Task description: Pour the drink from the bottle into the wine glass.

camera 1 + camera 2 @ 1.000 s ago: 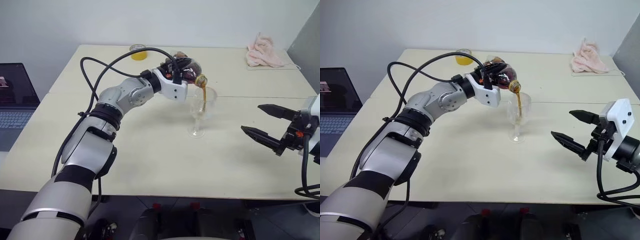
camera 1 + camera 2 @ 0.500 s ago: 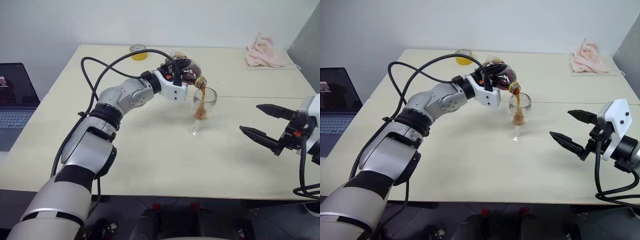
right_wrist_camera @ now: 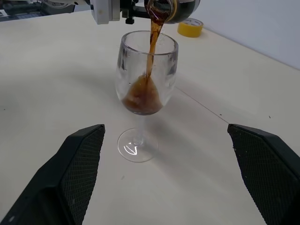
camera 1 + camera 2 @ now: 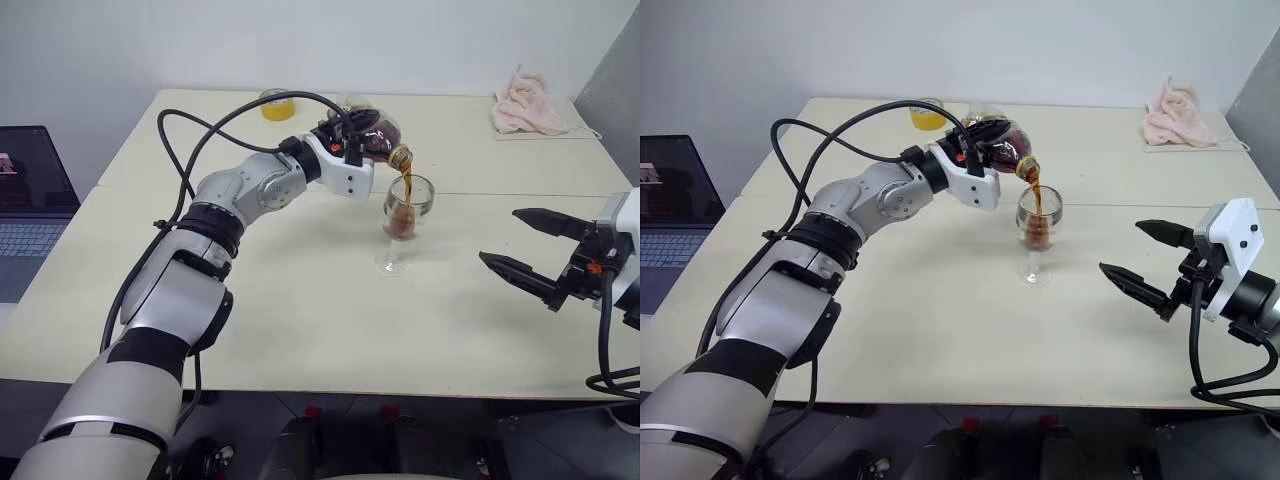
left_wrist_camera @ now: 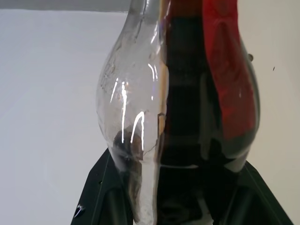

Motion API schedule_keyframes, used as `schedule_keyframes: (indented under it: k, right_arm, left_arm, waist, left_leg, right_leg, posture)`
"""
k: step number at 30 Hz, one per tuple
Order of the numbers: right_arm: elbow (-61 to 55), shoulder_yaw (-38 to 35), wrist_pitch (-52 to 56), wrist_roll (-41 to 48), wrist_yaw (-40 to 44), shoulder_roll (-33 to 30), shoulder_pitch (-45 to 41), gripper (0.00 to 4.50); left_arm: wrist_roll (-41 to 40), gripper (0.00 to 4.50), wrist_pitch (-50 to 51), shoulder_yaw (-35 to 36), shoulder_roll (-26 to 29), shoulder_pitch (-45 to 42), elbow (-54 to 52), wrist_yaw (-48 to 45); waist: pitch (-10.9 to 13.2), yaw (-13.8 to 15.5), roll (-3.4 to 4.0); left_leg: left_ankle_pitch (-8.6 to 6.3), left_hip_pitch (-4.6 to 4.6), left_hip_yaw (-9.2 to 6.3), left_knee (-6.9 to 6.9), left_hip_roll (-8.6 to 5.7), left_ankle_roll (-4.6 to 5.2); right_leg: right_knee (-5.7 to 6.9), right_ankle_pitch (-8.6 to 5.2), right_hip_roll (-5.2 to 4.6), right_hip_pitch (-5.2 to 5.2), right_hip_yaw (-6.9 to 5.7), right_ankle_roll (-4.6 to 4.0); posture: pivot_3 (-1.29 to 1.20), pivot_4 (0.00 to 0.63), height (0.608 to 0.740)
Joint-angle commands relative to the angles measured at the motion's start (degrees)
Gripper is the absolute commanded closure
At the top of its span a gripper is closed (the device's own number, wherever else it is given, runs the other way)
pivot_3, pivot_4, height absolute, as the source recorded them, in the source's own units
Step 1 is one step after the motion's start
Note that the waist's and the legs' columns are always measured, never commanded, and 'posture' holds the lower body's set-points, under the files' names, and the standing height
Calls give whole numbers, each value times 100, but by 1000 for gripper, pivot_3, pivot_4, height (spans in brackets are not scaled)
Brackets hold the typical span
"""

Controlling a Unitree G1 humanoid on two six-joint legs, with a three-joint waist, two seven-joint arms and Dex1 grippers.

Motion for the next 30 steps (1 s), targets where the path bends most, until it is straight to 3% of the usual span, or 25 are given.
schedule_keyframes:
  k: [1,30]
  right_arm:
    - [-61,-68,-117,10,-5,-38,-62,0]
    - [-50,-69,-162,-66,-15,-20,-61,0]
  left_arm:
    - [3,2787,-4,40,100,-311,-110,215]
    - [102,2787,-195,-127,168,-536,184,394]
  waist:
    - [0,0,0]
    - [0,-1,0]
  left_leg:
    - [0,0,0,0,0,0]
    - [0,-1,1,1,-1,0]
  right_leg:
    - [0,0,0,0,0,0]
    - [1,0,0,0,0,0]
  posture:
    - [0,150,740]
    - [0,150,740]
